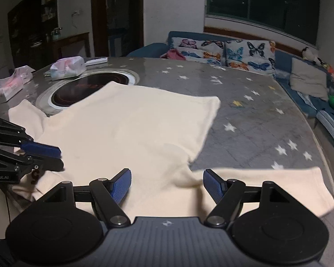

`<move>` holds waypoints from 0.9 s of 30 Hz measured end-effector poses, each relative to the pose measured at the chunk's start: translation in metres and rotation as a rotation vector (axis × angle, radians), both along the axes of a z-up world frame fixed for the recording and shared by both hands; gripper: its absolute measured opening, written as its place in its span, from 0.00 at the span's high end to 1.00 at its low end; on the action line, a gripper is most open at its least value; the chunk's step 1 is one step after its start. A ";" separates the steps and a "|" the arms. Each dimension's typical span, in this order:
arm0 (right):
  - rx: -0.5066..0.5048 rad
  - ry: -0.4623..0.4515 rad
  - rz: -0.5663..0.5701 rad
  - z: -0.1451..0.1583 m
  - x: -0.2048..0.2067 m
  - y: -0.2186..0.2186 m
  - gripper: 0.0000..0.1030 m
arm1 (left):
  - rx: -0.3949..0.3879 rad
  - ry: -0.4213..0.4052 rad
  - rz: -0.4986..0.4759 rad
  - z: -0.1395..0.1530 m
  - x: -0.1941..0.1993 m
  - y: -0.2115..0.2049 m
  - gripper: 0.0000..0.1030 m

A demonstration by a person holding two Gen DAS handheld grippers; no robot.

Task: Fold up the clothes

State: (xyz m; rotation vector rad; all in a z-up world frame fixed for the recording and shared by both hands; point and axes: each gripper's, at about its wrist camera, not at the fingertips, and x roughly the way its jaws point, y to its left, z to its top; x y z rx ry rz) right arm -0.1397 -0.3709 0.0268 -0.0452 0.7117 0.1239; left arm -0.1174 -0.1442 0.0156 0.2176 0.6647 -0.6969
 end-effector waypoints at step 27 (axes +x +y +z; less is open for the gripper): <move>0.016 -0.035 -0.622 -0.022 -0.019 -0.157 0.45 | 0.033 -0.017 0.002 -0.001 -0.003 -0.001 0.66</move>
